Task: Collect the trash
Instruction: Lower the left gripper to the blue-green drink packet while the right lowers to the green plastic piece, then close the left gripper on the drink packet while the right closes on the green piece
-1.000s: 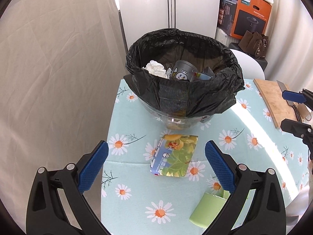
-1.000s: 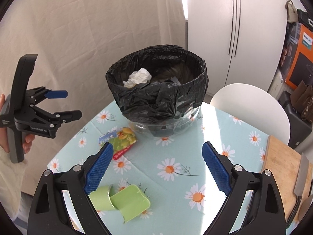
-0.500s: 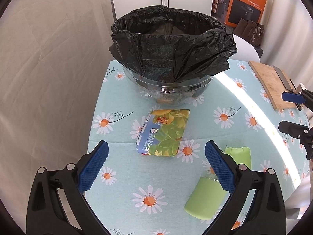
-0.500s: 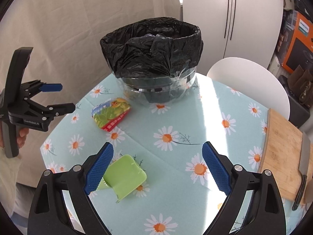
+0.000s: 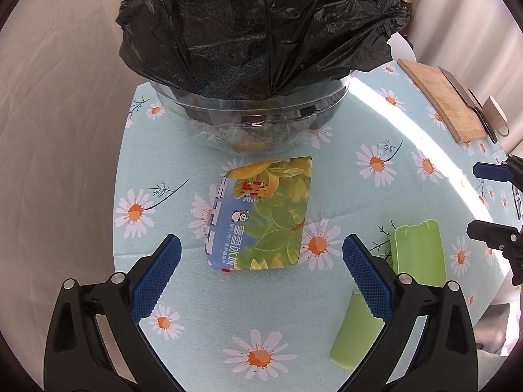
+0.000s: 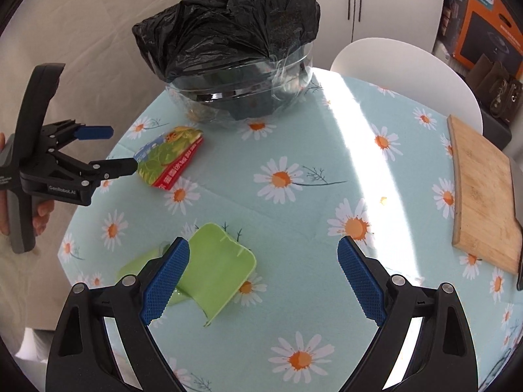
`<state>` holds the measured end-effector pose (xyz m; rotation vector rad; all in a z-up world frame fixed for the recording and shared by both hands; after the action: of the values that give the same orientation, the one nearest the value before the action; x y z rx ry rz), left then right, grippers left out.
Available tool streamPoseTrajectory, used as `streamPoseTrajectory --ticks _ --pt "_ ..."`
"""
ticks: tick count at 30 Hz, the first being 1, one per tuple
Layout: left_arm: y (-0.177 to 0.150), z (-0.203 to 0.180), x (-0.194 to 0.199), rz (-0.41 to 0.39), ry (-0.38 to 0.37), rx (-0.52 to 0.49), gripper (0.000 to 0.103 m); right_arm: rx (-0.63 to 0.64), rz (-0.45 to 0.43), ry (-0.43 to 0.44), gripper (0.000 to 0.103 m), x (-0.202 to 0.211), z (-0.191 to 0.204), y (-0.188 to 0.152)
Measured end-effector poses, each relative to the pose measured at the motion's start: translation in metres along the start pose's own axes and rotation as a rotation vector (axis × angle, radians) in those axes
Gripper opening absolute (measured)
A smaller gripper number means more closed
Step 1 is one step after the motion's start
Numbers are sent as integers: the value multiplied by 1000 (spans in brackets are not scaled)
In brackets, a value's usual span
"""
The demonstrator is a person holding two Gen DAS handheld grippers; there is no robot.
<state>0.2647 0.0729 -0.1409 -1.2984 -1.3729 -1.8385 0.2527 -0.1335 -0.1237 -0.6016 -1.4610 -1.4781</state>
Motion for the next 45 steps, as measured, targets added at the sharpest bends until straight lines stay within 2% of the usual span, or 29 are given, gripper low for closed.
streamPoseTrajectory --ticks 7,12,18,22,28,29,31,32,33,34,35,38,45 --pt "11 6 -23 28 -58 -92 97 -130 37 -13 87 -20 16 -13" --pt "16 15 -34 25 -129 -56 97 -221 44 -21 87 -31 26 -17" --pt "15 19 -47 32 -146 -66 97 -311 43 -28 87 -44 36 -21" --pt "12 16 -56 39 -191 -88 97 -338 49 -67 87 -55 43 -22" --pt "11 10 -75 56 -192 -102 97 -374 83 -129 87 -69 46 -27" --pt "11 9 -78 60 -191 -104 97 -379 84 -132 87 -70 47 -28" --pt "11 9 -81 65 -192 -103 96 -399 96 -117 75 -74 45 -29" --pt "11 9 -81 60 -191 -109 92 -404 108 -116 65 -76 44 -31" --pt "12 8 -80 56 -182 -122 89 -407 111 -116 64 -76 43 -32" --pt "13 8 -79 53 -175 -140 79 -411 108 -118 63 -75 43 -32" --pt "14 9 -78 57 -176 -151 72 -415 108 -129 63 -74 41 -32" --pt "16 18 -77 88 -224 -142 64 -443 111 -144 62 -70 36 -34" --pt "10 44 -62 84 -202 -162 63 -478 72 -150 63 -49 31 -40"
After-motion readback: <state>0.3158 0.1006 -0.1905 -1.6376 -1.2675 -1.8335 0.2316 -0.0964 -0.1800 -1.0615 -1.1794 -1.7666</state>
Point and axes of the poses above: each gripper's, at about its wrist camera, not at the fingertips, and x roughly against the way its jaws point, z to its left, y to its top, the point moved 2 cm from there along -x, roughly the way its jaws point, and after that the axes turned 2 degrees about y, right-handed, at the moved point
